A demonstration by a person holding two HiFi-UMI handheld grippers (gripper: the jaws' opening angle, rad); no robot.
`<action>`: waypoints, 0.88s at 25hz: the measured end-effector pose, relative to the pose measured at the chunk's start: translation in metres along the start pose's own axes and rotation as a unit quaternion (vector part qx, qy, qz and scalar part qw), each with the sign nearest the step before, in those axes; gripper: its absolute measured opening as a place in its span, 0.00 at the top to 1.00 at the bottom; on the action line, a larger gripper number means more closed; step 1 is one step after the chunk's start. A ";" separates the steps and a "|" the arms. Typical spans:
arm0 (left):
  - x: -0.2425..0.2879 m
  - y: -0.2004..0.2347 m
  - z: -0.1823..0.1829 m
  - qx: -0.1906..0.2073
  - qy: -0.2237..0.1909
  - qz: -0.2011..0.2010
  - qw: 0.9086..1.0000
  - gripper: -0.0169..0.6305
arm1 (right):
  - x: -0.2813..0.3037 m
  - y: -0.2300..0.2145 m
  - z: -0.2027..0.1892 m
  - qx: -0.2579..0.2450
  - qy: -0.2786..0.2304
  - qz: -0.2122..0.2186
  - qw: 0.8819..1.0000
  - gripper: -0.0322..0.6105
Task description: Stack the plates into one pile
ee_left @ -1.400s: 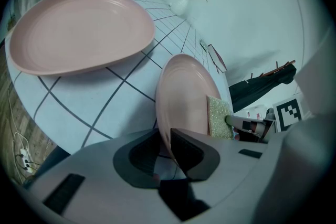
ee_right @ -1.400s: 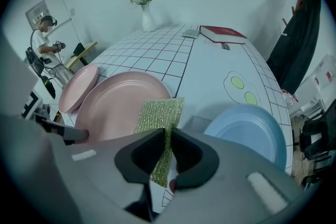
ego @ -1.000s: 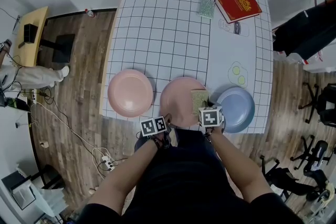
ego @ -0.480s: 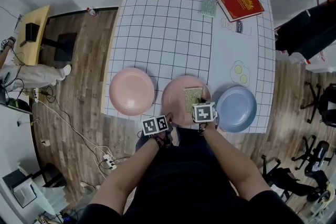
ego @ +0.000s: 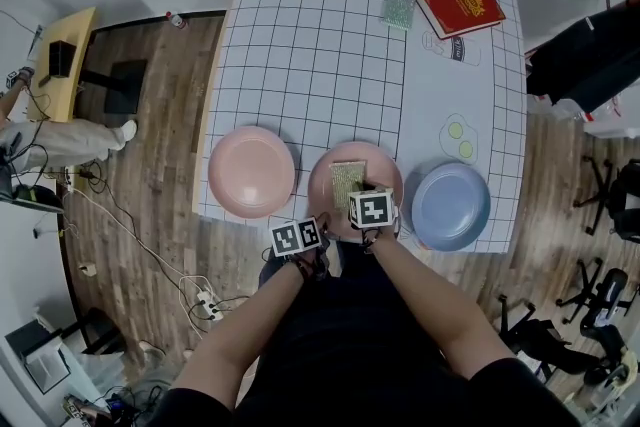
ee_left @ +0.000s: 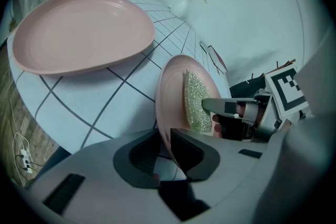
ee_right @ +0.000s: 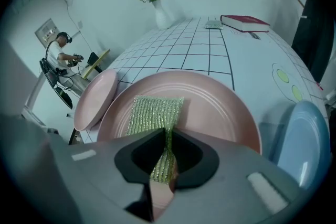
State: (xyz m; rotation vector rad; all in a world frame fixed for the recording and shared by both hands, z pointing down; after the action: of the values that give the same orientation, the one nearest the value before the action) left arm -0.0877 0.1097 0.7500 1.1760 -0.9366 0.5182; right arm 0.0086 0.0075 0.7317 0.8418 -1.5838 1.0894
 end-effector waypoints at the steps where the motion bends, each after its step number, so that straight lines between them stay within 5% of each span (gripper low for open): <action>1: 0.000 0.000 0.000 0.001 0.000 0.001 1.000 0.88 | 0.001 0.004 0.002 -0.001 -0.001 0.005 1.000 0.87; 22: 0.000 0.000 -0.001 0.000 -0.001 0.003 1.000 0.88 | 0.017 0.061 0.010 -0.003 0.016 0.110 0.994 0.87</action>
State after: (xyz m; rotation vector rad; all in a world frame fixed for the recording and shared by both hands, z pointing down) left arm -0.0877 0.1109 0.7497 1.1746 -0.9427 0.5219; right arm -0.0544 0.0199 0.7325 0.6521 -1.6803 1.2477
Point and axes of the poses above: the fingertips, and each gripper's own axes: x forward along the fingers, y to its left, z out of its top, the point moved 1 cm from there along -x, backward along the fingers, and after that the axes turned 15 degrees about y, right-handed, at the moved point
